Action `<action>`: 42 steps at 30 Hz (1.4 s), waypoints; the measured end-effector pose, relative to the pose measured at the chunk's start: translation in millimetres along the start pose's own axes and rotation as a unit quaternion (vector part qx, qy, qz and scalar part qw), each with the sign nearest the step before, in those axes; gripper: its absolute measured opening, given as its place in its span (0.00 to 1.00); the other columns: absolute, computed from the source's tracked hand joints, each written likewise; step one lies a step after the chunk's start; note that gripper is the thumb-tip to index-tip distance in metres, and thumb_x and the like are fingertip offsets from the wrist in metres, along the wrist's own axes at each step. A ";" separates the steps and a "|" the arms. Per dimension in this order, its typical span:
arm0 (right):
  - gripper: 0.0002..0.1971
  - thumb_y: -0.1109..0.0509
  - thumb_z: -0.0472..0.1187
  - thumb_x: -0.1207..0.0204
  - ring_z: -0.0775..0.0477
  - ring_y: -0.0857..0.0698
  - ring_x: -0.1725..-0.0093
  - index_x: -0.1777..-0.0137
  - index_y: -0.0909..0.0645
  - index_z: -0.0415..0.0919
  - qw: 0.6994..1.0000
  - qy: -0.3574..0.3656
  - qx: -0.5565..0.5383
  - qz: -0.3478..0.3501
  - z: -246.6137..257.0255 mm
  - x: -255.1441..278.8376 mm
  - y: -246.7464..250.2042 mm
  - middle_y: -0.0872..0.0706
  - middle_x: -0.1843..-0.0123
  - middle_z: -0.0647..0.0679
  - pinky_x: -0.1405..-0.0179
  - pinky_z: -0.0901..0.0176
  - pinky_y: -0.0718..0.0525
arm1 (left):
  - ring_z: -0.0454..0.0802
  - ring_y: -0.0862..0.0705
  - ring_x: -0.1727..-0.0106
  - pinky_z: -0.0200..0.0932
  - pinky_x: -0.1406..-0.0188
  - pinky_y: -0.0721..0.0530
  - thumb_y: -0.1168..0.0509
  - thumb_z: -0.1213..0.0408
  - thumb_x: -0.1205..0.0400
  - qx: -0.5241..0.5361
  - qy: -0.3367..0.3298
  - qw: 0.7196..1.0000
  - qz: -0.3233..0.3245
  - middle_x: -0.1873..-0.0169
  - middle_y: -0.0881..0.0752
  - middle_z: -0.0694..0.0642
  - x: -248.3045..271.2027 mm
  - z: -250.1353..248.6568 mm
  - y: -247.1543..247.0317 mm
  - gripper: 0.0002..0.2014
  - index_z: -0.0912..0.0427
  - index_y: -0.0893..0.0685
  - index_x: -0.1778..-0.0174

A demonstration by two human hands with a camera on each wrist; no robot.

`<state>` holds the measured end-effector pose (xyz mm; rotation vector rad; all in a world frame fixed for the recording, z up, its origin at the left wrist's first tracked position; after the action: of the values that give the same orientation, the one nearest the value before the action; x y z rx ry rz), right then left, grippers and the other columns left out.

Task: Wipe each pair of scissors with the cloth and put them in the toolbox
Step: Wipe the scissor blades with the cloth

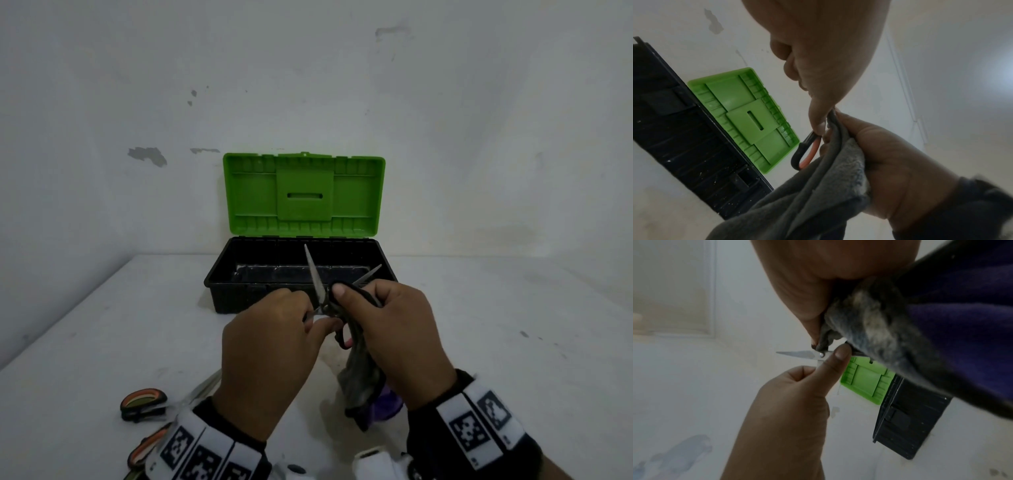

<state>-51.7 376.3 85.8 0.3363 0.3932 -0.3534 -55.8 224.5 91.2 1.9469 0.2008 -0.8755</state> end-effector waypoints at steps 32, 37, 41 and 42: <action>0.30 0.22 0.51 0.25 0.50 0.32 0.76 0.70 0.27 0.24 0.996 -0.009 -0.033 -0.077 -9.3 -16.0 23.3 0.31 0.78 0.40 0.77 0.59 0.31 | 0.42 0.33 0.81 0.27 0.79 0.42 0.27 0.42 0.30 0.010 -0.048 0.997 -0.055 0.79 0.27 0.46 1.0 2.1 5.5 0.21 0.54 0.24 0.77; 0.27 0.22 0.50 0.25 0.51 0.29 0.76 0.71 0.25 0.26 0.998 0.007 -0.025 -0.059 -2.6 -12.9 18.0 0.26 0.77 0.33 0.77 0.56 0.29 | 0.40 0.35 0.80 0.25 0.75 0.47 0.25 0.43 0.32 0.008 -0.055 0.998 -0.043 0.79 0.28 0.45 -1.6 -0.6 13.5 0.21 0.54 0.25 0.77; 0.28 0.21 0.50 0.26 0.53 0.33 0.78 0.77 0.31 0.35 0.995 -0.009 -0.031 -0.099 -8.9 -23.9 33.6 0.32 0.81 0.50 0.78 0.63 0.33 | 0.39 0.37 0.80 0.26 0.77 0.45 0.26 0.41 0.33 0.024 -0.024 0.999 -0.002 0.79 0.32 0.41 -1.9 2.8 11.7 0.23 0.51 0.28 0.78; 0.29 0.21 0.50 0.26 0.51 0.32 0.77 0.75 0.30 0.31 0.993 -0.006 -0.041 -0.108 -10.7 -26.3 38.1 0.31 0.79 0.47 0.77 0.61 0.32 | 0.39 0.35 0.81 0.28 0.79 0.43 0.26 0.39 0.33 0.037 -0.002 0.999 0.004 0.81 0.32 0.42 -1.8 6.7 10.3 0.24 0.51 0.30 0.78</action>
<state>-62.7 421.1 97.1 0.2120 0.4326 -0.5484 -55.5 213.9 97.8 2.0134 0.1606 -0.8935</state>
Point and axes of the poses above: each hand's wrist, its own x-axis away from the middle knuckle, its own y-axis out of the back of the hand, z = x × y, the point moved 4 cm from there along -x, towards the middle knuckle
